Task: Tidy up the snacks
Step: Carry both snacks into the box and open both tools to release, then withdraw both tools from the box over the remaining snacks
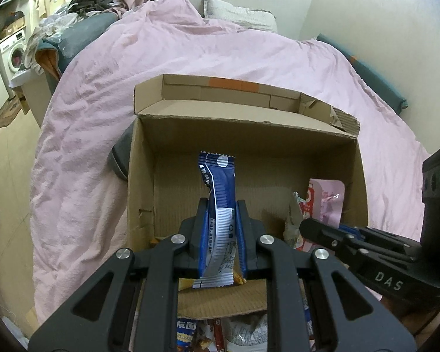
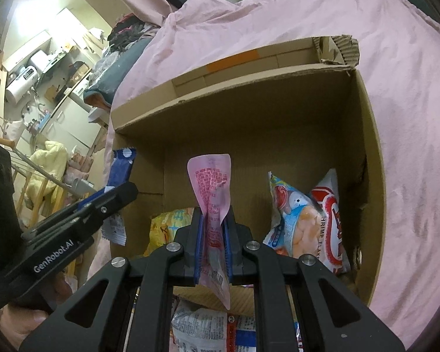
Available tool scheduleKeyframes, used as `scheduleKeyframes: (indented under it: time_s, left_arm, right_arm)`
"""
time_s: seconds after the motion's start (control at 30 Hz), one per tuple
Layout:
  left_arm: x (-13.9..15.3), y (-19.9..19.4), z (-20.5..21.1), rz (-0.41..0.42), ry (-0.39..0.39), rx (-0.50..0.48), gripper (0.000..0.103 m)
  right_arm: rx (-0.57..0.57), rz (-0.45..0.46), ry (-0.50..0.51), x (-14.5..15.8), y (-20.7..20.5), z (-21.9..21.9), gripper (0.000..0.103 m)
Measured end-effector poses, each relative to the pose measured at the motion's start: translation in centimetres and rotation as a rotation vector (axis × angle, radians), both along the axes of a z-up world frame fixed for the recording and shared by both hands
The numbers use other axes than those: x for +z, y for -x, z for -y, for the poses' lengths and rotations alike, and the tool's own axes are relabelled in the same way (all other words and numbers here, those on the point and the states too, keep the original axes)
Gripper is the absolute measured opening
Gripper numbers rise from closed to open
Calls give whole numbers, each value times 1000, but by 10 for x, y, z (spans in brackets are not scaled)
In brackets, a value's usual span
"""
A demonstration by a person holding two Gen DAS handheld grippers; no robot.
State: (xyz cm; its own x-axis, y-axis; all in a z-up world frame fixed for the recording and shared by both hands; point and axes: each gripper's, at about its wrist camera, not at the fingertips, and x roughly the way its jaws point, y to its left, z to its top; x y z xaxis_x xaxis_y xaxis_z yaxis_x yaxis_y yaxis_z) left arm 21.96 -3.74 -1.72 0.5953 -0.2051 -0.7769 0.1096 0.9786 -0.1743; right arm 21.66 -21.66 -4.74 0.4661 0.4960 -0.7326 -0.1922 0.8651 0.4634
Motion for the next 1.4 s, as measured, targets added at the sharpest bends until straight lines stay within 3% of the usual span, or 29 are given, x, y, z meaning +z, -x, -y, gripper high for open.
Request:
scheduleKeyframes:
  time_s: [0.57, 0.6, 0.63, 0.7, 0.77, 0.83, 0.93, 1.03, 1.4]
  left_arm:
    - [-1, 3, 2, -9, -4, -4, 16]
    - [-1, 4, 2, -12, 0, -3, 21]
    - [0, 4, 2, -13, 0, -1, 29]
    - [1, 6, 2, -5, -3, 0, 34]
    - [2, 7, 3, -1, -13, -4, 38]
    - [4, 8, 3, 1, -22, -5, 59]
    - [8, 11, 1, 27, -24, 7, 74]
    - [12, 11, 1, 39, -27, 10, 79]
    - [13, 12, -8, 30, -14, 42, 79]
  right_arm:
    - [-17, -12, -29, -4, -4, 9, 26]
    - [-21, -11, -31, -4, -4, 10, 29]
    - [-27, -12, -26, -4, -4, 10, 38]
    - [-39, -10, -21, -4, -4, 12, 51]
    - [-42, -10, -24, -4, -4, 13, 53]
    - [-50, -4, -23, -3, -4, 15, 60]
    - [-80, 11, -27, 0, -1, 22, 77]
    - [-101, 20, -45, 1, -1, 28, 84]
    - [-133, 50, -28, 9, 1, 34, 86]
